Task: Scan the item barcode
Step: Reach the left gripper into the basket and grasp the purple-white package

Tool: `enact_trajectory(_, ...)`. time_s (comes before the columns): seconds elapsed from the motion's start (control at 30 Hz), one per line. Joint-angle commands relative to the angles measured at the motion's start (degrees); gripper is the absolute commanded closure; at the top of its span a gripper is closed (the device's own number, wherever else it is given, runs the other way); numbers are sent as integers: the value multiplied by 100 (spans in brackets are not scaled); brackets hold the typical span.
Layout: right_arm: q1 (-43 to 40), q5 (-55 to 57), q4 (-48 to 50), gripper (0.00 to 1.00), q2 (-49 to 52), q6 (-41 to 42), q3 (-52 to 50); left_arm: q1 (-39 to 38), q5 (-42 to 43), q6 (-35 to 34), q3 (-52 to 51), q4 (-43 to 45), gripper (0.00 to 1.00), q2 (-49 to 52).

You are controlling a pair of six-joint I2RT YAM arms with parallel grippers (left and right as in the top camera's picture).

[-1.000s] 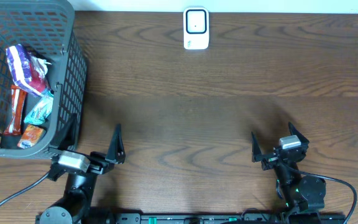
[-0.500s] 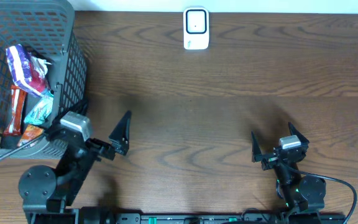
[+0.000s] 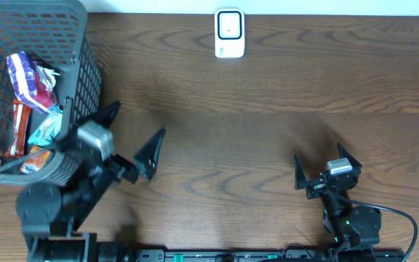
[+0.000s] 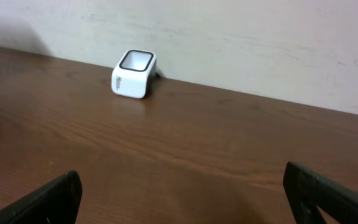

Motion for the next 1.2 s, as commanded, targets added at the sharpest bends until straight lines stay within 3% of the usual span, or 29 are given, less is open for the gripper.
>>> enact_trajectory(0.0,15,22,-7,1,9,42,-15,24,-286,155,813,-785,2,647)
enact_trajectory(0.2,15,22,-7,1,9,42,-15,24,1165,238,977,-1010,2,1300)
enact_trajectory(0.33,15,22,-7,1,9,42,-15,24,1235,240,979,-931,2,1488)
enact_trajectory(0.47,15,22,-7,1,9,42,-15,26,28,238,1196,-717,2,1585)
enact_trajectory(0.63,15,22,-7,1,9,42,-15,26,-2483,243,1849,-922,2,1961)
enact_trajectory(0.93,15,22,-7,1,9,42,-15,450,-5132,177,4177,-2953,2,4124)
enact_trajectory(1.07,15,22,-7,1,9,42,-15,1080,-5316,-404,4647,-3016,2,4551)
enact_trajectory(1.17,15,22,-7,1,9,42,-15,1491,-4863,-581,4649,-3058,2,4590)
